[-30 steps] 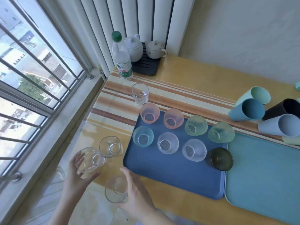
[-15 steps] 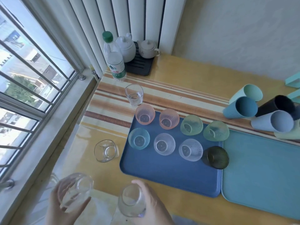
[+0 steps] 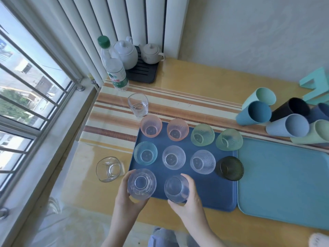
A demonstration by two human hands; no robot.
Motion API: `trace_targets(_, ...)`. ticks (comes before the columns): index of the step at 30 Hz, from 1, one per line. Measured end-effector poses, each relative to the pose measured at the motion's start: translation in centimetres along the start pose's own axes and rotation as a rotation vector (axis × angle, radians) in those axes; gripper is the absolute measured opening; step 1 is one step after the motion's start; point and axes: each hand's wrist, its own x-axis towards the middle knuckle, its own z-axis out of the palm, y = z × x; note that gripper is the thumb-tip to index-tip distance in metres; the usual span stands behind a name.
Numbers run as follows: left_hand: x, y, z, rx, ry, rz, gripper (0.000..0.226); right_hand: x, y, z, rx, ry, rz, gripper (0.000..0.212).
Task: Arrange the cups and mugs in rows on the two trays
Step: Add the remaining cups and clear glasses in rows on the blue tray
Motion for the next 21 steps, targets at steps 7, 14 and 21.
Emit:
trace_targets(7,1.4,-0.6,-0.4,0.014,-0.115,-0.031,0.081,0.8,0.2,0.9,0.011,-0.034,0.011,0.075)
trace_targets(14,1.4,-2.2,-0.6,-0.020,-0.100,-0.110,0.084,1.2,0.8,0.9,-0.014,-0.076,0.017,0.083)
trace_targets(21,0.2,-2.4,2.2,-0.035,0.132,-0.196,0.095,1.0,1.1,1.5,0.018,0.030,0.026,0.075)
